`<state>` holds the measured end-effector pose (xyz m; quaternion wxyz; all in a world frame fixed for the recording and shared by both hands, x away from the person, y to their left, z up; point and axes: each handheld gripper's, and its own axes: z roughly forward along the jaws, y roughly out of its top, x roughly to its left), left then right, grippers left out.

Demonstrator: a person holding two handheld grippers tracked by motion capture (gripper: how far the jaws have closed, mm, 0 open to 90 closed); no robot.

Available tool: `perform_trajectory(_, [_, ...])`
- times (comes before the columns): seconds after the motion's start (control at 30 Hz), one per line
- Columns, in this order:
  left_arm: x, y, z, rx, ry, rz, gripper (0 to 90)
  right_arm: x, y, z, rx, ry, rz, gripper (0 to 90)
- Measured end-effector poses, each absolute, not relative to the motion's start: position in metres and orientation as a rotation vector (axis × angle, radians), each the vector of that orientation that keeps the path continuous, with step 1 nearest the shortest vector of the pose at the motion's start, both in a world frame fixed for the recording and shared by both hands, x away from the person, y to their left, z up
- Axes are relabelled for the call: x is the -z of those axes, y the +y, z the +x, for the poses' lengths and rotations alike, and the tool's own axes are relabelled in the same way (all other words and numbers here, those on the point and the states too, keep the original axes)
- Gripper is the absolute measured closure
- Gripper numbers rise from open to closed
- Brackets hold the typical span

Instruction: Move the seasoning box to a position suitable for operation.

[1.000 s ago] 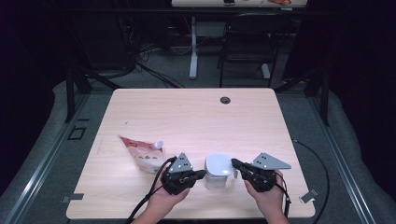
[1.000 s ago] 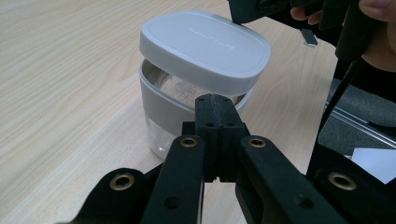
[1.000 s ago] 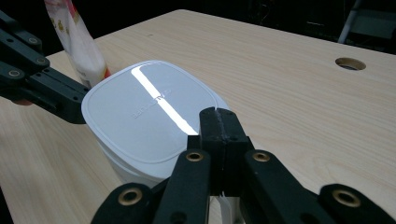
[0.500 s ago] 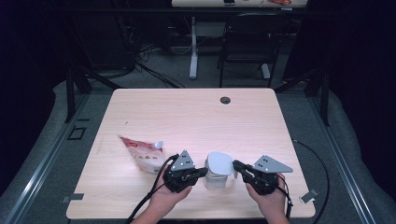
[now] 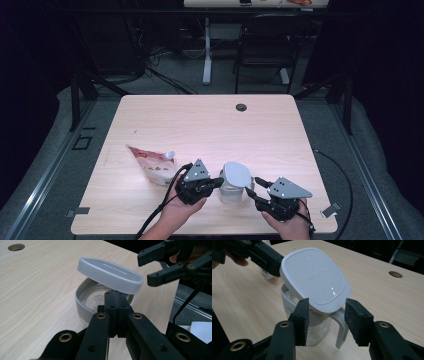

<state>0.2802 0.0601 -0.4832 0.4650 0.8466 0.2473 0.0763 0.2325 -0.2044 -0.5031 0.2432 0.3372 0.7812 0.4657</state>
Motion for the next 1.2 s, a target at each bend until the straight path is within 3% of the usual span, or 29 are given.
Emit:
perform_trajectory(0.23, [0.481, 0.059, 0.28, -0.192, 0.604, 2.081, 90.0, 0.507, -0.196, 0.233, -1.217, 2.168, 0.89, 46.9])
perform_trajectory(0.5, [0.479, 0.059, 0.28, -0.196, 0.597, 2.081, 90.0, 0.511, -0.187, 0.238, -1.165, 2.164, 0.882, 45.5])
perform_trajectory(1.2, [0.489, 0.08, 0.278, -0.197, 0.65, 2.088, 90.0, 0.509, -0.19, 0.235, -1.195, 2.11, 0.883, 55.7])
